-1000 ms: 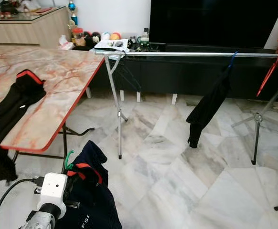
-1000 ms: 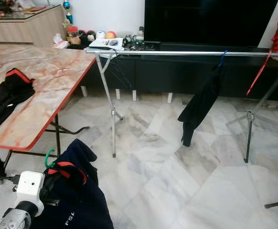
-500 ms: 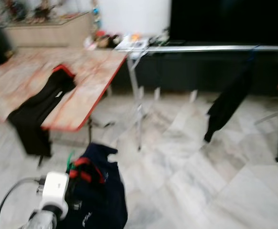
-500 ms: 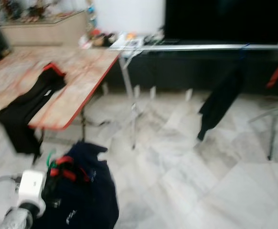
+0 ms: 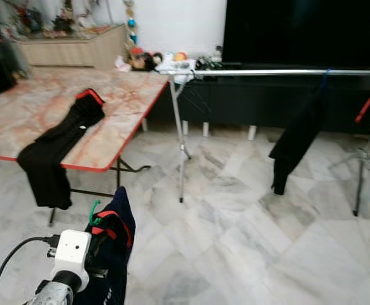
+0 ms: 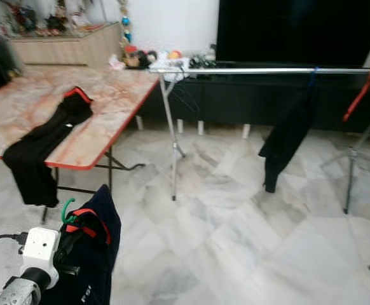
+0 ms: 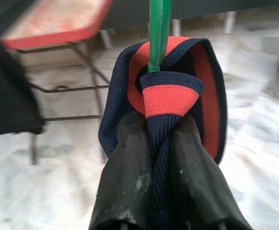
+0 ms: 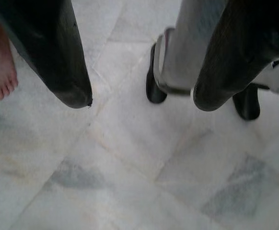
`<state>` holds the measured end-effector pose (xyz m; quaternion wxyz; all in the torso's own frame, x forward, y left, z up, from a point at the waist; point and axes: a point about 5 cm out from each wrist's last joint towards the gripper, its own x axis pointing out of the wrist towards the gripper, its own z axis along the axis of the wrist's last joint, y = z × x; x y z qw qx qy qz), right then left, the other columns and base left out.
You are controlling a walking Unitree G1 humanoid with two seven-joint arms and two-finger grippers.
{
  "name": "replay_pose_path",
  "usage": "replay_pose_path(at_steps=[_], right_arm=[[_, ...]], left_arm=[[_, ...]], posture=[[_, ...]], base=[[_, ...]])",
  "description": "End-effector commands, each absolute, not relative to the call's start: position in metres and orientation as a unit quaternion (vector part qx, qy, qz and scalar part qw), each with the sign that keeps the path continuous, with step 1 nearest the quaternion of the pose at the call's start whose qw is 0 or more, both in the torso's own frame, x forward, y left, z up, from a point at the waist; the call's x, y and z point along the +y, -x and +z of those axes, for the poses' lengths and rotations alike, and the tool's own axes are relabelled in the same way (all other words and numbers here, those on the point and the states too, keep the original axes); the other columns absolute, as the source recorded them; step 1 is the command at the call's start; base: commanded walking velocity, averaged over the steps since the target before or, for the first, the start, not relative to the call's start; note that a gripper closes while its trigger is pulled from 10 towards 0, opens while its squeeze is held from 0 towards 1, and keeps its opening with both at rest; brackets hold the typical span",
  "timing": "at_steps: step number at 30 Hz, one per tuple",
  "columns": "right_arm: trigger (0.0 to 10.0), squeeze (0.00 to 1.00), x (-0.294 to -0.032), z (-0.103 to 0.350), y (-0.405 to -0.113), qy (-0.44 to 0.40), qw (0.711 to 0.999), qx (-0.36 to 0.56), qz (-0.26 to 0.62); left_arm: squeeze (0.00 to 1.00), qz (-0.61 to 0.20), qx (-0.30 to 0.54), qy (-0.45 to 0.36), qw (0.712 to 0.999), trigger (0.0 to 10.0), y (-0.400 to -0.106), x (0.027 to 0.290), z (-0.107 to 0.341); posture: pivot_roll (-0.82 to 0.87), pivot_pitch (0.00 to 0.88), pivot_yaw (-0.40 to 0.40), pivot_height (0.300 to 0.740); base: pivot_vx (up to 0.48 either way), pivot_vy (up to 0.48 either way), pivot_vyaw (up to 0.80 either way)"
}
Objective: Hang hanger
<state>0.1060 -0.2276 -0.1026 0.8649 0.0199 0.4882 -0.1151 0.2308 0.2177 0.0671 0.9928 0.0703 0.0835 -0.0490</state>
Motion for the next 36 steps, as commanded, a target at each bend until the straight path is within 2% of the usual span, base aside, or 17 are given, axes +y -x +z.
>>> replay_pose_path(at_steps=[1, 5, 11, 13, 15, 17, 21, 25, 27, 33, 36], right_arm=[[10.0, 0.00, -0.228, -0.099, -0.117, -0.014, 0.876, 0.470, -0.110], [10.0, 0.00, -0.227, -0.092, -0.137, -0.003, 0.892, 0.438, -0.108], [10.0, 0.00, -0.218, -0.055, -0.208, -0.003, 0.949, 0.303, -0.084], [10.0, 0.00, -0.216, -0.046, -0.222, -0.003, 0.958, 0.276, -0.074], [10.0, 0.00, -0.211, -0.035, -0.235, -0.009, 0.969, 0.242, -0.052], [10.0, 0.00, -0.196, -0.021, -0.253, -0.032, 0.980, 0.196, 0.009], [10.0, 0.00, -0.173, -0.013, -0.261, -0.039, 0.978, 0.173, 0.114], [10.0, 0.00, -0.164, -0.010, -0.259, -0.047, 0.973, 0.159, 0.160], [10.0, 0.00, -0.153, -0.007, -0.256, -0.112, 0.959, 0.137, 0.220], [10.0, 0.00, -0.147, -0.002, -0.249, -0.165, 0.937, 0.117, 0.287], [10.0, 0.00, -0.145, 0.002, -0.247, -0.184, 0.923, 0.108, 0.320]], left_arm=[[0.00, -0.072, 0.064, -0.069, 0.993, 10.0, -0.236, 0.211, 0.078], [0.00, -0.101, 0.067, -0.068, 0.990, 10.0, -0.239, 0.204, 0.080], [0.00, -0.172, 0.068, -0.074, 0.980, 10.0, -0.253, 0.188, 0.086], [0.00, -0.186, 0.066, -0.075, 0.977, 10.0, -0.258, 0.183, 0.088], [0.00, -0.201, 0.062, -0.073, 0.975, 10.0, -0.264, 0.179, 0.091], [0.00, -0.226, 0.055, -0.074, 0.970, 10.0, -0.273, 0.170, 0.097], [0.00, -0.266, 0.052, -0.076, 0.960, 10.0, -0.286, 0.157, 0.103], [0.00, -0.288, 0.042, -0.080, 0.953, 10.0, -0.297, 0.145, 0.109], [0.00, -0.309, 0.029, -0.077, 0.948, 10.0, -0.305, 0.132, 0.116], [0.00, -0.344, 0.011, -0.067, 0.936, 10.0, -0.317, 0.108, 0.128], [0.00, -0.399, 0.007, -0.074, 0.914, 10.0, -0.314, 0.088, 0.132]], posture=[[0.12, 0.000, 0.058, 0.740], [0.12, 0.000, 0.058, 0.740], [0.12, 0.000, 0.060, 0.740], [0.12, 0.000, 0.060, 0.740], [0.12, 0.000, 0.060, 0.740], [0.12, 0.000, 0.060, 0.740], [0.11, 0.000, 0.058, 0.740], [0.11, 0.000, 0.055, 0.740], [0.10, 0.000, 0.054, 0.740], [0.10, 0.000, 0.048, 0.740], [0.09, 0.000, 0.046, 0.740]], base=[[0.000, 0.000, 0.00], [0.000, 0.000, 0.00], [0.000, 0.000, 0.00], [0.000, 0.000, 0.00], [0.000, 0.000, 0.00], [0.000, 0.000, 0.00], [0.000, 0.000, 0.00], [0.000, 0.000, 0.00], [0.000, 0.000, 0.00], [0.000, 0.000, 0.00], [0.000, 0.000, 0.00]])
